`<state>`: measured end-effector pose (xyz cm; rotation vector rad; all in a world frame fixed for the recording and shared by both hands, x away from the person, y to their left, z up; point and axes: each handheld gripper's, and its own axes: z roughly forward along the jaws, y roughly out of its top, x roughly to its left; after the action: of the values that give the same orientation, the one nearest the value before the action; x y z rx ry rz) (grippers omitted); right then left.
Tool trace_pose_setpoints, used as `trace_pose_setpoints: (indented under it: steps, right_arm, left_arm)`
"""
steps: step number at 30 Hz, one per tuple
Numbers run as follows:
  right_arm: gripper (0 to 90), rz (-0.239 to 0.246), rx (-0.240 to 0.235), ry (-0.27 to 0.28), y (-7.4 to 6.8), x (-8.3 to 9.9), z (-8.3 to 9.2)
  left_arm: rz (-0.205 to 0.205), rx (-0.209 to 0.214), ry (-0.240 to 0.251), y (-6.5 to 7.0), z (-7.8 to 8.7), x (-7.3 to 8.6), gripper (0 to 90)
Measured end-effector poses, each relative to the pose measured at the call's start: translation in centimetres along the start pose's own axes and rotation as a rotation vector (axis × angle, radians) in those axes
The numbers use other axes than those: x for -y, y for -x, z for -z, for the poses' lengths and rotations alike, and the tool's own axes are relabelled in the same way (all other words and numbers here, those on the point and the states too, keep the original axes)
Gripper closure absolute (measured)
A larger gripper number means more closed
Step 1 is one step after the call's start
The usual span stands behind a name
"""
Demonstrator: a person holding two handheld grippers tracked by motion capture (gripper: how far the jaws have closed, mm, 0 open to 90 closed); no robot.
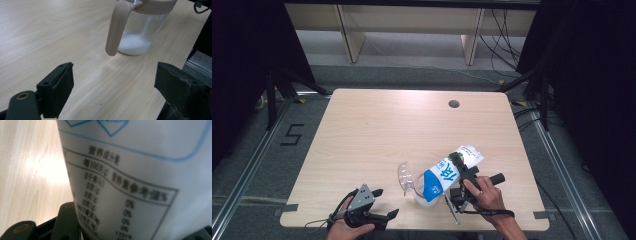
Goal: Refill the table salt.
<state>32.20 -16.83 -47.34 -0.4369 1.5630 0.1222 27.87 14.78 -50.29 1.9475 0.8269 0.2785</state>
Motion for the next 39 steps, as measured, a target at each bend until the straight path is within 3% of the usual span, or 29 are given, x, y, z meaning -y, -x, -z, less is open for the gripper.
trace_pose_setpoints:
  steps: [2, 6, 7, 11, 14, 15, 16, 22, 24, 29, 30, 33, 39]
  right_arm:
    - [52.4, -0.029, -0.010, -0.018, -0.22, 0.02, 0.13]
    - [52.7, -0.036, 0.005, -0.010, -0.18, 0.05, 0.05]
    - [52.7, 0.003, 0.013, 0.006, 0.11, 0.04, -0.05]
    - [52.8, 0.034, 0.003, 0.007, 0.33, 0.03, -0.06]
    - [53.0, 0.024, 0.022, 0.013, 0.25, 0.05, -0.07]
    - [53.3, -0.021, 0.006, -0.008, -0.10, 0.05, 0.03]
    - [53.3, -0.037, 0.005, -0.015, -0.20, 0.04, 0.08]
    - [53.7, 0.000, 0.007, -0.005, 0.06, 0.00, -0.02]
    - [53.8, 0.029, 0.021, 0.011, 0.32, 0.04, -0.09]
    - [53.9, 0.025, 0.013, 0.006, 0.22, 0.02, -0.11]
    - [54.1, -0.001, 0.005, -0.010, 0.00, 0.00, 0.02]
    - [54.3, 0.017, 0.013, 0.001, 0.15, 0.04, -0.08]
    - [54.7, 0.001, 0.009, -0.011, 0.05, 0.06, 0.00]
  left_arm:
    - [0.002, 0.000, 0.000, 0.01, 0.00, 0.01, 15.1]
    - [0.003, -0.001, 0.001, 0.00, 0.00, 0.01, 15.1]
    - [0.003, -0.005, -0.001, 0.01, 0.03, 0.01, 15.0]
    - [0.009, -0.001, 0.005, -0.02, -0.05, 0.03, 15.1]
    - [0.005, 0.000, 0.004, -0.04, -0.03, 0.02, 15.0]
    - [0.009, 0.000, 0.004, -0.02, -0.05, 0.03, 15.1]
    - [0.011, 0.000, 0.005, -0.01, -0.05, 0.03, 15.0]
    - [0.008, -0.003, 0.005, -0.04, -0.01, 0.01, 15.1]
    - [-0.019, -0.001, 0.001, -0.15, 0.05, -0.04, 15.0]
    - [-0.008, -0.009, 0.001, -0.08, 0.06, -0.03, 15.1]
    - [-0.012, 0.000, 0.009, -0.15, -0.01, -0.02, 15.1]
    - [-0.011, 0.000, 0.009, -0.15, 0.01, -0.02, 15.1]
    - [-0.011, 0.000, 0.008, -0.14, 0.00, -0.03, 15.1]
